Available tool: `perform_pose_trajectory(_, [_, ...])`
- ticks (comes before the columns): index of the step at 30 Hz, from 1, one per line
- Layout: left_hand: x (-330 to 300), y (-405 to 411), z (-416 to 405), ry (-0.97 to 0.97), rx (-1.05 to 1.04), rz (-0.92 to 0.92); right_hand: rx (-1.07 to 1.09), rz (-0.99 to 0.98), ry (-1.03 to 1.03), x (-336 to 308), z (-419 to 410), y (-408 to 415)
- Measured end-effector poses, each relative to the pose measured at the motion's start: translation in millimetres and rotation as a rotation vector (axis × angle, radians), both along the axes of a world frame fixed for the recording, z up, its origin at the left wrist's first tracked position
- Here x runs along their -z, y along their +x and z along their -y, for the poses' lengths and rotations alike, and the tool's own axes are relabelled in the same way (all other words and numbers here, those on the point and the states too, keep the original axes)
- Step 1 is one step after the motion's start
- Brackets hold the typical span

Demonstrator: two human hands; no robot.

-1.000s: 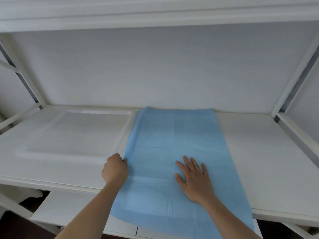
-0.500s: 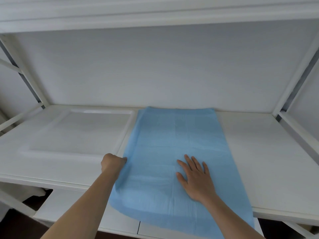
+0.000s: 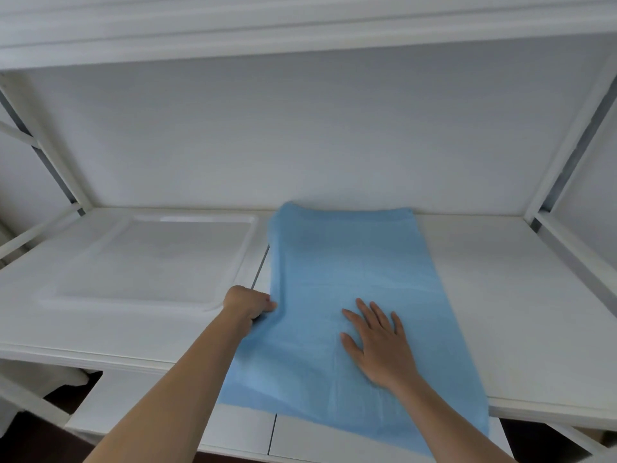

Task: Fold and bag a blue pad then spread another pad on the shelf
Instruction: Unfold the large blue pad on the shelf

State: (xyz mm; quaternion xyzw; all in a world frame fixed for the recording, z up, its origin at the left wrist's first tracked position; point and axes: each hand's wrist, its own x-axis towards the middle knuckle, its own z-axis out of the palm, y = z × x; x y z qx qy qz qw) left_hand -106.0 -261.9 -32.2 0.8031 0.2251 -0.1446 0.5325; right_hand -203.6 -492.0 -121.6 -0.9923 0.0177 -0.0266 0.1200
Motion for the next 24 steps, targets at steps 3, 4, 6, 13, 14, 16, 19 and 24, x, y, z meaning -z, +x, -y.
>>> perform_pose_trajectory(3, [-3.0, -2.9, 14.0, -0.12, 0.023, -0.049, 0.004, -0.013, 0.03, -3.6, 1.5, -0.5])
perform_pose_trajectory(4, [-4.7, -4.3, 19.0, -0.155, 0.043, -0.068, 0.006, -0.02, 0.062, -6.0, 2.0, -0.9])
perform_pose_trajectory(6, [-7.6, -7.4, 29.6, -0.211, 0.083, -0.095, 0.01, -0.04, 0.147, -11.5, 3.6, -2.1])
perform_pose_trajectory(13, [-1.5, -19.6, 72.7, -0.353, 0.169, -0.143, 0.133, -0.142, 0.808, -35.8, 7.3, 9.3])
perform_pose_trajectory(14, [0.8, -21.2, 80.1, -0.379, 0.187, -0.149, 0.121, -0.161, 0.826, -37.9, 8.2, 9.4])
perform_pose_trajectory(16, [5.0, -24.6, 94.0, -0.43, 0.199, -0.149, 0.102, -0.182, 0.825, -40.3, 10.7, 9.4])
perform_pose_trajectory(19, [9.9, -28.6, 109.2, -0.469, 0.203, -0.172, 0.096, -0.207, 0.809, -34.9, 14.5, 11.3])
perform_pose_trajectory(24, [18.0, -27.9, 113.7, -0.471, 0.203, -0.173, 0.071, -0.161, 0.758, -27.5, 16.7, 9.7])
